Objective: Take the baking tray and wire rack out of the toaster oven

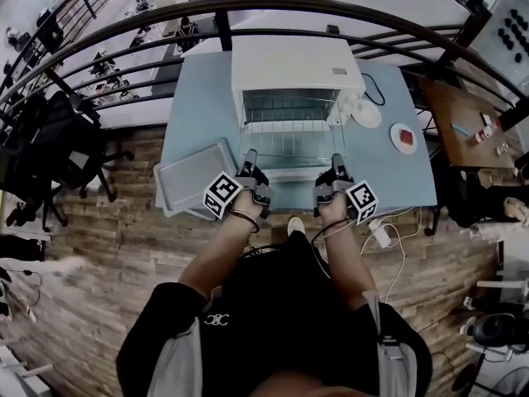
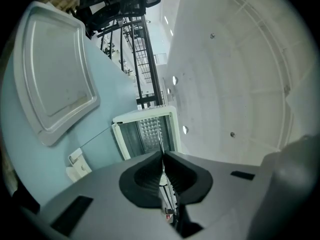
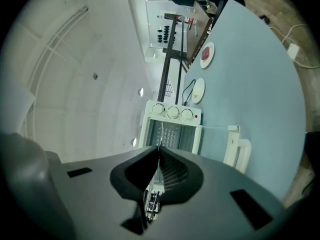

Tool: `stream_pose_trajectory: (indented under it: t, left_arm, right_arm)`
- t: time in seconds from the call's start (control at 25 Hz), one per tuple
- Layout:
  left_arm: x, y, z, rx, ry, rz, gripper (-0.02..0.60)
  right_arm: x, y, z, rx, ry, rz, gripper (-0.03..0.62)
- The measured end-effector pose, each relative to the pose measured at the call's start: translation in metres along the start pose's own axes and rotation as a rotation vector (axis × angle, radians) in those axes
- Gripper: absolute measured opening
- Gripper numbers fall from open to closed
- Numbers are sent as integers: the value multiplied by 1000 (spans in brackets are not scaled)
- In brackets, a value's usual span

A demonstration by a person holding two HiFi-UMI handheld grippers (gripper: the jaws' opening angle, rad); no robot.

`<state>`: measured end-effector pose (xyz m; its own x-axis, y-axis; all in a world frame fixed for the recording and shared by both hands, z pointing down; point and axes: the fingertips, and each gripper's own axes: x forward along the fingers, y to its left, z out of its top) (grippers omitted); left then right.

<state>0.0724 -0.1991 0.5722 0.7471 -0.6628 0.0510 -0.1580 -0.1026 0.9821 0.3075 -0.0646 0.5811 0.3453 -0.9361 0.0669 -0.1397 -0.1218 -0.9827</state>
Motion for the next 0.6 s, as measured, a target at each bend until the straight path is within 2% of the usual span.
stream_pose_trajectory:
  t: [0.28,0.6]
  left_arm:
    - [-32,0,4,1,-1,-14,23]
    - [-82,17,46,-8,-107,7,23]
  right_arm:
    - [-25,2,-19,-9,14,10,15]
    - [-21,6,-78,-22,128,24,17]
